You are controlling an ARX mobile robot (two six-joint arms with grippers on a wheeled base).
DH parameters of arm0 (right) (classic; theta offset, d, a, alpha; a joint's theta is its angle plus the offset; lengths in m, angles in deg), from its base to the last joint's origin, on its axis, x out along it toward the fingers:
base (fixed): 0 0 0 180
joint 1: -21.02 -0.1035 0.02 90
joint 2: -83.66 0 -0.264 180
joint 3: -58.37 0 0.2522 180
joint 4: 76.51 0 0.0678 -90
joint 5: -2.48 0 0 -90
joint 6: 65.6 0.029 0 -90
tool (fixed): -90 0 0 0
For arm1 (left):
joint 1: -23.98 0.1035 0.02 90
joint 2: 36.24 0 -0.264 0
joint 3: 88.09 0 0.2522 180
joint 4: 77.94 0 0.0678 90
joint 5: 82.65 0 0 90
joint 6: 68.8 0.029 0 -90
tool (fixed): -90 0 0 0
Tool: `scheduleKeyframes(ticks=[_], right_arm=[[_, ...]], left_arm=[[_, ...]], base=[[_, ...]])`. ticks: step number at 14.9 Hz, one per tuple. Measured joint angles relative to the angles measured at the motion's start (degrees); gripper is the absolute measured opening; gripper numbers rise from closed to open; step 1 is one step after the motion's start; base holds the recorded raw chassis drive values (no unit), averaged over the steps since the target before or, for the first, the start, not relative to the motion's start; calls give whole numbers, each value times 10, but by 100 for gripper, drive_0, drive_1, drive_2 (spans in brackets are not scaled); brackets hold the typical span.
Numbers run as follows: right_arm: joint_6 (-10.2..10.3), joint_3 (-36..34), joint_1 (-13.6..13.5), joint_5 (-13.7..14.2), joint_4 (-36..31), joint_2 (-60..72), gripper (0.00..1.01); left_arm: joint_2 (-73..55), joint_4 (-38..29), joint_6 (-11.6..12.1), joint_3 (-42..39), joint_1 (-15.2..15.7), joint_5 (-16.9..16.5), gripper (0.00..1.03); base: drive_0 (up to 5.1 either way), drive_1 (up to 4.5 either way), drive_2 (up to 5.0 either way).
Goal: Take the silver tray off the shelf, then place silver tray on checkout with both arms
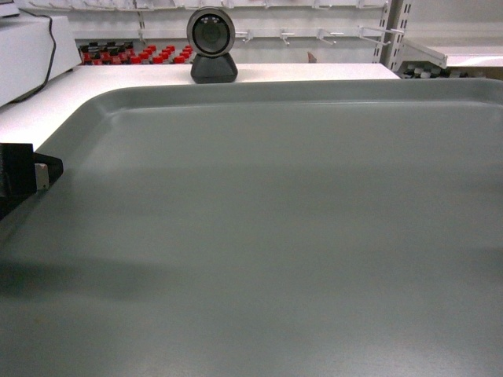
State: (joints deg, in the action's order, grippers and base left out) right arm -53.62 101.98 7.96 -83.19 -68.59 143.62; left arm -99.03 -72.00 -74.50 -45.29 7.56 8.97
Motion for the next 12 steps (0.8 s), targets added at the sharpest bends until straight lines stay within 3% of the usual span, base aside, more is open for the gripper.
scheduleKeyframes(ticks=[8, 12], right_arm=[[0, 0, 0, 0, 0, 5, 3], [0, 0, 0, 0, -1, 3, 3]], left_arm=[[-5, 2, 1, 0, 0, -1, 4], [-2, 1, 1, 0, 0, -1, 4]], base=[[-5, 400, -409], [0, 0, 0]])
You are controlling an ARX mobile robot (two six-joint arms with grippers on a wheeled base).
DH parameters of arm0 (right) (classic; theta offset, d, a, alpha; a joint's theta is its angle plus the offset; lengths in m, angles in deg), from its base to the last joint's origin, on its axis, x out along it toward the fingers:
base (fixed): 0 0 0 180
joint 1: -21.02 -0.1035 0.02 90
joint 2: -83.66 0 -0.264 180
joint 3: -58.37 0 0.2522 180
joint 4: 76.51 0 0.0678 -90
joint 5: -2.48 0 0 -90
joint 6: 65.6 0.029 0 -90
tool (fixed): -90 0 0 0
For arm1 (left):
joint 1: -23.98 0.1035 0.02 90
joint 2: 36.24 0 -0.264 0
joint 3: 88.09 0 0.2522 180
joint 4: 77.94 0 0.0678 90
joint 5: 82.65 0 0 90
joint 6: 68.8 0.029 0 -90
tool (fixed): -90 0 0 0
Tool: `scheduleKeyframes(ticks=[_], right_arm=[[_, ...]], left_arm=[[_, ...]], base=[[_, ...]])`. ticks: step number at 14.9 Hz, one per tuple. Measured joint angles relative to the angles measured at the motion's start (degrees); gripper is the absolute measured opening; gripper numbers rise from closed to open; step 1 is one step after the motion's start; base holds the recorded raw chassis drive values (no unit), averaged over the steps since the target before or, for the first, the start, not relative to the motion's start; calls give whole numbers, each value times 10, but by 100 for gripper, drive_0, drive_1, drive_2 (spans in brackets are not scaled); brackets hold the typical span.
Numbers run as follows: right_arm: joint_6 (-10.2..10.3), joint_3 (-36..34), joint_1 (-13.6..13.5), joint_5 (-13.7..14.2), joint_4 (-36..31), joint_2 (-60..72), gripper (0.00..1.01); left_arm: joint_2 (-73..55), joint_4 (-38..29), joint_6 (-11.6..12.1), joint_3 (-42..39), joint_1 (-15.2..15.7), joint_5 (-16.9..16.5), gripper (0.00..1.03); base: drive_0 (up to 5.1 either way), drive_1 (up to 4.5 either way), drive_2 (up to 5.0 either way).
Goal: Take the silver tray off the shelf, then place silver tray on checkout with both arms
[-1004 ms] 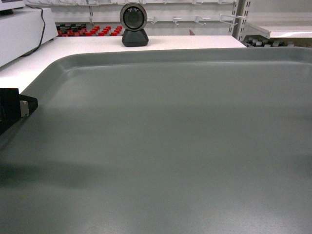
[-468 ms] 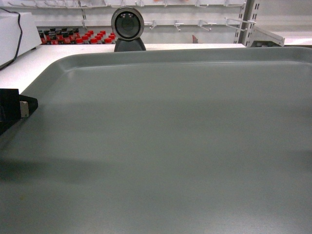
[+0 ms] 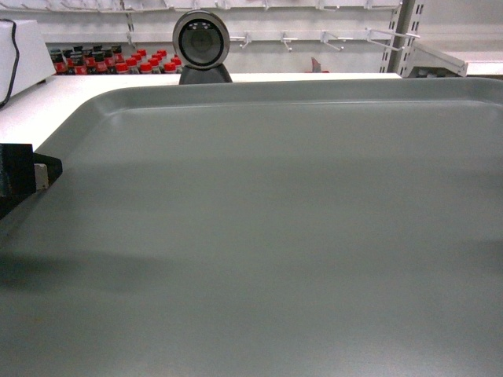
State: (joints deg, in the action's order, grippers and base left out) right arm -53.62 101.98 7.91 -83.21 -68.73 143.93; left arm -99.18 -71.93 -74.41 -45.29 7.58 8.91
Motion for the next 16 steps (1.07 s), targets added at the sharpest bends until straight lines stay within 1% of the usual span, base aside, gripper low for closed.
scheduleKeyframes(ticks=[8, 9, 10, 11, 12, 13, 15, 16], right_arm=[[0, 0, 0, 0, 0, 0, 3], [0, -18, 10, -45, -73, 4, 3], [0, -26, 15, -90, -136, 17, 2], [1, -26, 14, -112, -182, 40, 2], [8, -19, 11, -112, -196, 61, 2], [12, -11, 10, -115, -204, 78, 2], [34, 18, 16, -120, -210, 139, 2], [37, 36, 16, -121, -217, 169, 2]], left_arm=[[0, 0, 0, 0, 0, 0, 4], [-9, 82, -34, 28, -24, 72, 4], [-20, 106, -68, 47, -33, 134, 4], [-29, 100, -78, 64, -31, 168, 4], [-32, 96, -70, 78, -21, 170, 3], [-41, 104, -58, 89, -9, 158, 3], [-89, 62, -28, 115, 18, 131, 3], [-116, 46, -18, 133, 27, 123, 3]], base=[[0, 0, 0], [0, 0, 0], [0, 0, 0], [0, 0, 0], [0, 0, 0], [0, 0, 0], [0, 0, 0], [0, 0, 0]])
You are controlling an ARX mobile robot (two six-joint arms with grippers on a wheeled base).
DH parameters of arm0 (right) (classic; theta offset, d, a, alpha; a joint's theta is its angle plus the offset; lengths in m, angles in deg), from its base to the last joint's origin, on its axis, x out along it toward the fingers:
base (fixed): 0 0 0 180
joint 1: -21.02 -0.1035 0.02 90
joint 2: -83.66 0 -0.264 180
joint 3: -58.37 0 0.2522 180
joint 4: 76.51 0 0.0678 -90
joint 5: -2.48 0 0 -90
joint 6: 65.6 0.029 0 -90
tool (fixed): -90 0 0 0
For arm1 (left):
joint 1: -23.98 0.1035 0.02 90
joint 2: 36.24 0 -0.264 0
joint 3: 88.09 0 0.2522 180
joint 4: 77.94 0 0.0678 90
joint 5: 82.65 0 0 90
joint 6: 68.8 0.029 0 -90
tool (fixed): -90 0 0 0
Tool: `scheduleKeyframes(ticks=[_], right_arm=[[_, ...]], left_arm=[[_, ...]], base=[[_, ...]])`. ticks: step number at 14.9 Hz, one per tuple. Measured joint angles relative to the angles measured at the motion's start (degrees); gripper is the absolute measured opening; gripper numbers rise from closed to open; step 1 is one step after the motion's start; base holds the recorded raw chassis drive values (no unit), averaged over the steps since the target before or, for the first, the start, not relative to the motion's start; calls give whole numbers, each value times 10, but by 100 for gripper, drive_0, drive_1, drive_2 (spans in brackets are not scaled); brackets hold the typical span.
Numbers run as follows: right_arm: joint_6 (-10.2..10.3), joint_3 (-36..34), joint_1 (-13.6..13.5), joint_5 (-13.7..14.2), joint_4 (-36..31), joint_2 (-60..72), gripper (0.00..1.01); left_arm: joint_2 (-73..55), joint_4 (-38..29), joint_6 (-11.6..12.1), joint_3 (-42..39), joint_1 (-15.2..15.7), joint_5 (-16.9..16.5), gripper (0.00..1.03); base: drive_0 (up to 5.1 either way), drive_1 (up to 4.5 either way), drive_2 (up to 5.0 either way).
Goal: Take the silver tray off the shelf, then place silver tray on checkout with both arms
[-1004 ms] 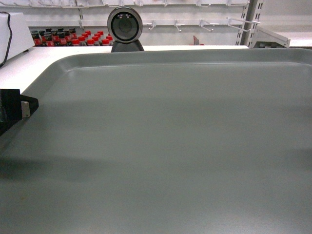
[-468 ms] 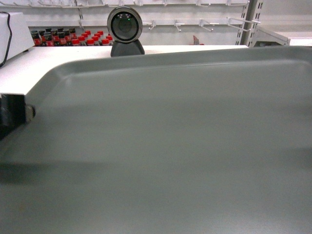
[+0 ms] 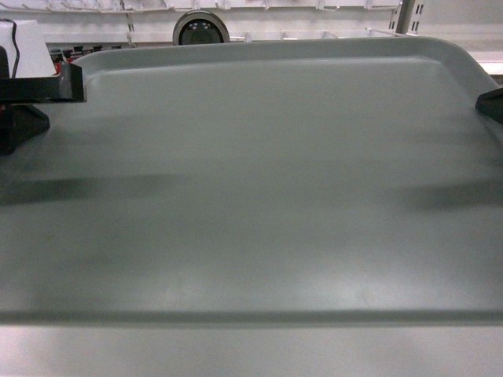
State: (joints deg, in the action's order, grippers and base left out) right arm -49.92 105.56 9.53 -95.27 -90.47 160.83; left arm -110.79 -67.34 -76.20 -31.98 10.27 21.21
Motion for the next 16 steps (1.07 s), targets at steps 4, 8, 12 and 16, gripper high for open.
scheduleKeyframes(ticks=[4, 8, 12, 16], right_arm=[[2, 94, -6, 2, 19, 105, 2], [6, 181, -35, 20, 66, 185, 2], [8, 246, -60, 46, 94, 259, 2], [3, 274, -72, 68, 121, 287, 2]], left_arm=[[-108, -45, 31, 68, 29, -9, 3], [-185, -48, 53, 113, 64, -12, 3], [-238, -47, 79, 146, 87, -7, 3], [-261, -50, 85, 152, 93, -5, 3]], base=[[0, 0, 0], [0, 0, 0], [0, 0, 0], [0, 0, 0]])
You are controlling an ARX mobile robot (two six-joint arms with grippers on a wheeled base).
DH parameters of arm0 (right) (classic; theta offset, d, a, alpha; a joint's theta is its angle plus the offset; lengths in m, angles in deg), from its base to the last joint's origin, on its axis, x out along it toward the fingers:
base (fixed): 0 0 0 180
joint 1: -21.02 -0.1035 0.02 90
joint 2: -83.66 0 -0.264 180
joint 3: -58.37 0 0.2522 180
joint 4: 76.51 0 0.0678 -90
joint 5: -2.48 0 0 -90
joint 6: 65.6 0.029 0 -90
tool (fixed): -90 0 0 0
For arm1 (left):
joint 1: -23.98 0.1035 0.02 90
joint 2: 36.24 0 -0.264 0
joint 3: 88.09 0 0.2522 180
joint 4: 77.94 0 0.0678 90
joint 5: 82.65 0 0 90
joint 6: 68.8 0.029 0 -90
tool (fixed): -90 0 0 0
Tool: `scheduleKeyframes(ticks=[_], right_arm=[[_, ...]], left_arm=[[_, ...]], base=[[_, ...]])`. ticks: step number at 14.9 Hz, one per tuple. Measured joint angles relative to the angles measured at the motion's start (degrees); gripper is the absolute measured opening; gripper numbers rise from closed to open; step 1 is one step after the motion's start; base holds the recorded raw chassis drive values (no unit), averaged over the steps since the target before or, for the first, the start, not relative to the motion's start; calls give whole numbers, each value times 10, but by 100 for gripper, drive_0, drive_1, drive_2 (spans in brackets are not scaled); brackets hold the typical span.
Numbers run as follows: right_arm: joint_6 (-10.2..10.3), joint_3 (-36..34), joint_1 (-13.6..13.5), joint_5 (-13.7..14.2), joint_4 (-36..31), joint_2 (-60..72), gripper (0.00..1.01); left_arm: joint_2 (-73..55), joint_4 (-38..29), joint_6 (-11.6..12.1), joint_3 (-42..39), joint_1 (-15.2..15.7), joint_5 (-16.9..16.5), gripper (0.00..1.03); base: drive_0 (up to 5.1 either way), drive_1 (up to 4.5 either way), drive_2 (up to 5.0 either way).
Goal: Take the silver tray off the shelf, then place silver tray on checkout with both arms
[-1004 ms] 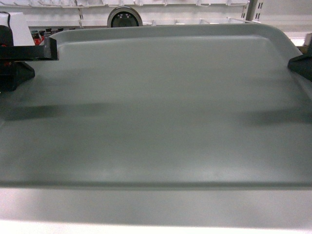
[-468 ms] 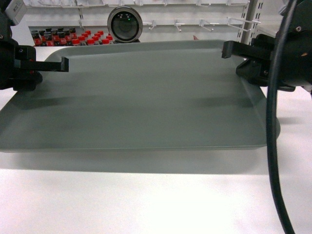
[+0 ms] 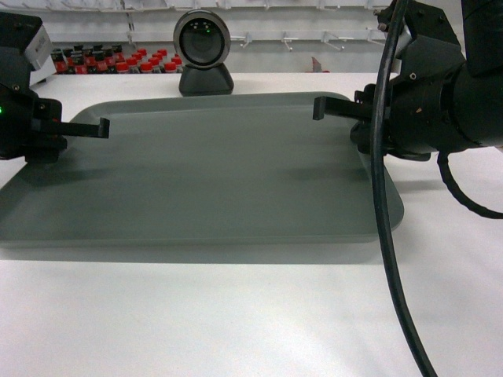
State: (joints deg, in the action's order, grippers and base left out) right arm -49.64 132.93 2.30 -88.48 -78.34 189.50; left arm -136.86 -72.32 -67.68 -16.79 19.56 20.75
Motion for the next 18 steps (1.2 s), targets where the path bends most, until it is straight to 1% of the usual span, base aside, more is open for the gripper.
scheduleKeyframes(ticks=[1, 7, 11, 12, 13, 14, 15, 16, 17, 18], right_arm=[[-4, 6, 0, 6, 5, 8, 2], [-8, 15, -1, 10, 13, 26, 2], [-8, 18, -5, 12, 22, 35, 2], [-9, 18, -5, 12, 23, 36, 2], [-12, 21, -9, 12, 26, 36, 2], [-22, 21, -13, 9, 29, 36, 3], [-49, 21, -15, 2, 32, 36, 10], [-69, 21, -16, 3, 33, 36, 19], [-89, 21, -19, 1, 33, 36, 42], [-94, 21, -18, 0, 33, 36, 68]], left_arm=[[-5, -1, 2, 0, 0, 1, 3], [-14, -3, 5, 4, 0, 6, 3], [-18, 6, 13, 7, 0, 14, 3], [-18, 8, 13, 8, 0, 15, 6], [-22, 5, 14, 11, -1, 40, 18], [-25, 7, 16, 17, 0, 53, 25], [-25, 6, 17, 19, 4, 60, 35], [-25, 6, 19, 22, 6, 62, 44], [-25, 7, 19, 22, 9, 64, 67], [-25, 0, 19, 22, 6, 63, 93]], base=[[0, 0, 0], [0, 0, 0], [0, 0, 0], [0, 0, 0], [0, 0, 0], [0, 0, 0], [0, 0, 0], [0, 0, 0], [0, 0, 0], [0, 0, 0]])
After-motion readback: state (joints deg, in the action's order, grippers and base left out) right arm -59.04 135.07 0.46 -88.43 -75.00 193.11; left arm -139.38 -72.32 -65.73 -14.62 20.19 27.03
